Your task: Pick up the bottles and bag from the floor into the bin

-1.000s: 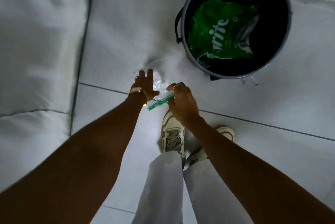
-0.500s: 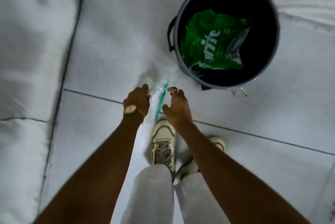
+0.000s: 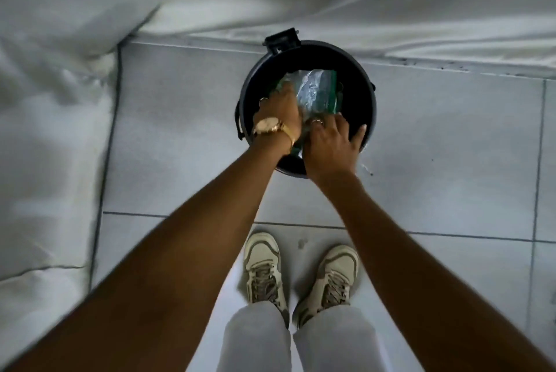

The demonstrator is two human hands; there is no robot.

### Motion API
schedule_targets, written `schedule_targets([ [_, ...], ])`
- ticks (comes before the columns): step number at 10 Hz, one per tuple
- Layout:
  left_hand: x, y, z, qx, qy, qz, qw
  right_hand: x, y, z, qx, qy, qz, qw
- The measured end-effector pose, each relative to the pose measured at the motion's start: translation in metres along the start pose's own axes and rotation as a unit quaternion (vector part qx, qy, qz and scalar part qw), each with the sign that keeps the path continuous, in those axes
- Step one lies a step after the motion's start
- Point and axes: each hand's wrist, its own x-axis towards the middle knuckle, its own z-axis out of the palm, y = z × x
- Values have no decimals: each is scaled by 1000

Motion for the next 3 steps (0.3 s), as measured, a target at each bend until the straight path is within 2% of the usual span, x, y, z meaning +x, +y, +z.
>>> schedule_targets([
  [1, 27, 1, 22, -37, -117, -59, 991, 30, 14, 12, -87, -154, -19, 984],
  [2, 24, 10, 14, -33, -146, -32, 988, 53, 25, -14, -96, -207, -70, 971],
  [3, -1, 18, -8, 22, -113, 5, 993, 43, 26, -51, -21, -146, -83, 986],
])
